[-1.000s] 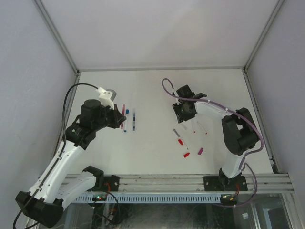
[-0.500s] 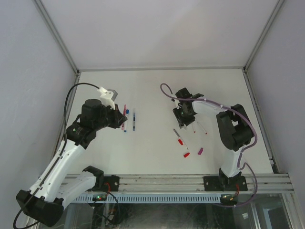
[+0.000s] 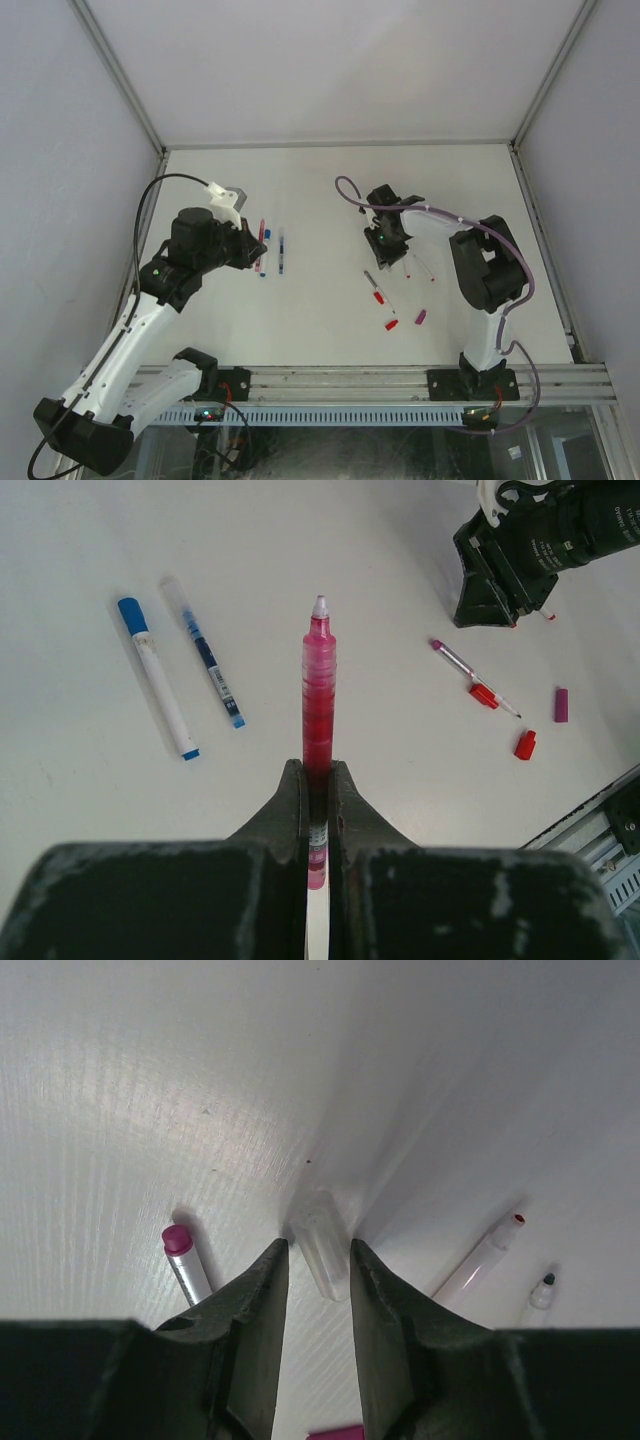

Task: Insert the pens into the pen caps
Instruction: Insert the pen cap onto the pen.

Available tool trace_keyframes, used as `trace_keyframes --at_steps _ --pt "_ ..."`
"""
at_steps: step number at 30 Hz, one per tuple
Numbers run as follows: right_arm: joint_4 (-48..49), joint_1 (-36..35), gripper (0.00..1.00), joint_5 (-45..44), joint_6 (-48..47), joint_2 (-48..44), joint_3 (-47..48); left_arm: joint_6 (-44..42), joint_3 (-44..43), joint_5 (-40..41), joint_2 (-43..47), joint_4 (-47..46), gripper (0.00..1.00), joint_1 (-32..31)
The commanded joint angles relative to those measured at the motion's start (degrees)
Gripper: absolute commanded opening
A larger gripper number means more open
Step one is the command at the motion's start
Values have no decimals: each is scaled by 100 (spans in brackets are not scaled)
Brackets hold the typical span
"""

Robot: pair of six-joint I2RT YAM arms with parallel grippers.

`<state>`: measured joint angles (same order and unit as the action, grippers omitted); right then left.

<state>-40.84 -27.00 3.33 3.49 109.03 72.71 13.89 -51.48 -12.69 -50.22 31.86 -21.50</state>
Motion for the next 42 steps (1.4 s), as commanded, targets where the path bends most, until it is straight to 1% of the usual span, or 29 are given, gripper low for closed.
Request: trace_keyframes --at_steps 1,4,7,9,13,16,18,19,21,24,28,31,35,38,41,42 --pt "-5 27 29 -160 -25 84 200 -89 27 -23 98 -213 0 33" --pt "-56 17 21 -207 -20 125 200 -88 24 66 124 -210 0 33" --pt "-88 14 7 -229 19 92 185 -61 33 126 145 -214 0 33" --pt "-79 25 0 -49 -14 -6 163 -11 46 31 155 -229 0 78" --pt "4 143 0 124 60 -489 45 145 165 -206 270 -445 0 313" --pt "338 275 0 382 165 -1265 -247 192 201 -416 310 -573 1 444" --pt "608 310 0 601 141 -1776 -534 205 230 -574 316 -630 9 502" --pt "744 318 0 669 131 -2024 -665 214 248 -651 328 -655 9 542" --pt "1033 313 0 805 146 -2519 -908 249 306 -770 357 -711 1 606" --pt "1593 326 0 1232 231 -3243 -1365 296 354 -711 428 -738 0 648" --pt "2796 327 0 1952 512 -4364 -2181 270 362 -547 543 -738 0 655" --pt "3526 323 0 2215 814 -4988 -2659 196 432 -405 760 -795 0 648" --pt "4273 327 0 2339 1325 -5550 -3154 283 597 -448 1080 -1081 0 650" --pt "4678 327 0 2464 1642 -5855 -3408 411 702 -710 1125 -1318 0 646" --pt "5026 319 0 2535 1888 -6114 -3612 565 809 -1166 1117 -1639 0 629" --pt "5112 319 0 2552 1945 -6220 -3696 576 815 -1181 1119 -1696 0 547"
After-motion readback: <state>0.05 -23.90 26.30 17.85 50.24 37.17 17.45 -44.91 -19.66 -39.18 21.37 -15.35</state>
